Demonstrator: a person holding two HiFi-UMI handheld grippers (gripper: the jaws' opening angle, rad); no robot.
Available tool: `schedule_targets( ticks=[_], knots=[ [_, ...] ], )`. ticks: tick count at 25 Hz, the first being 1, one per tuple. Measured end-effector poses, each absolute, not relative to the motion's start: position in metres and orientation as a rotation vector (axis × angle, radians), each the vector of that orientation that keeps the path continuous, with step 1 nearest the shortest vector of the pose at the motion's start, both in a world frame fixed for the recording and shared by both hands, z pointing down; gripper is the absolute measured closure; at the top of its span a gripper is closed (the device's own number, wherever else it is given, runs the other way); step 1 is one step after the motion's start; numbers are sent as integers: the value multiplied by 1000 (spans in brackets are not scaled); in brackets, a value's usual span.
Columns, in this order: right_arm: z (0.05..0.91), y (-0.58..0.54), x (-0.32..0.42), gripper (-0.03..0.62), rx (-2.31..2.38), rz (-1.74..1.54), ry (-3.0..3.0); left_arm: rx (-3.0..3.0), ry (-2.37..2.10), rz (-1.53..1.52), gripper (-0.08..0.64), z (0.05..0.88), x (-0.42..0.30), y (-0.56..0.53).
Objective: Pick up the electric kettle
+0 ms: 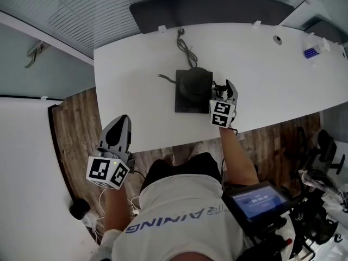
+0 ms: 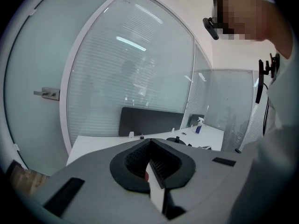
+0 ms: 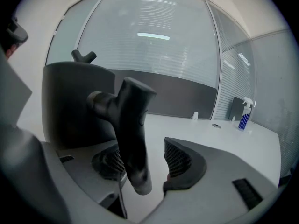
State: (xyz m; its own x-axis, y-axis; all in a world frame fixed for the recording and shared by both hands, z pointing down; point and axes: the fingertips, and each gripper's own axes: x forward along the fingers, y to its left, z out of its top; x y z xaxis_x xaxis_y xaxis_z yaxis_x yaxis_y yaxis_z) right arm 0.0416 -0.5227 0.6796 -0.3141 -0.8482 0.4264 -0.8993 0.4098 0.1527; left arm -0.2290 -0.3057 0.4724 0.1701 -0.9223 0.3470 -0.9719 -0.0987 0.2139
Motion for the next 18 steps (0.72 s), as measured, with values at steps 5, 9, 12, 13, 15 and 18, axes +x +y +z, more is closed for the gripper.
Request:
schedule_targets(
  ticks=[5,9,12,13,15,18],
  knots=[
    [679,-533,40,372,1520,159,-2211,2060,-1805,167,548,472,-230,-306],
    [678,-538,36,409,1515,145,-2211,2044,-1816,168,548,472,-233,-306],
    [678,-538,34,477,1509,113,-2200,2037,-1824,167,548,474,-236,-305],
    [677,-538,32,495,1505,97,-2198,2035,-1825,166,548,474,-236,-305],
    [674,-538,28,540,1497,61,-2203,2033,-1826,168,548,475,-236,-305],
    [667,-538,25,573,1505,51,-2221,2030,-1822,176,548,474,-233,-304]
  ],
)
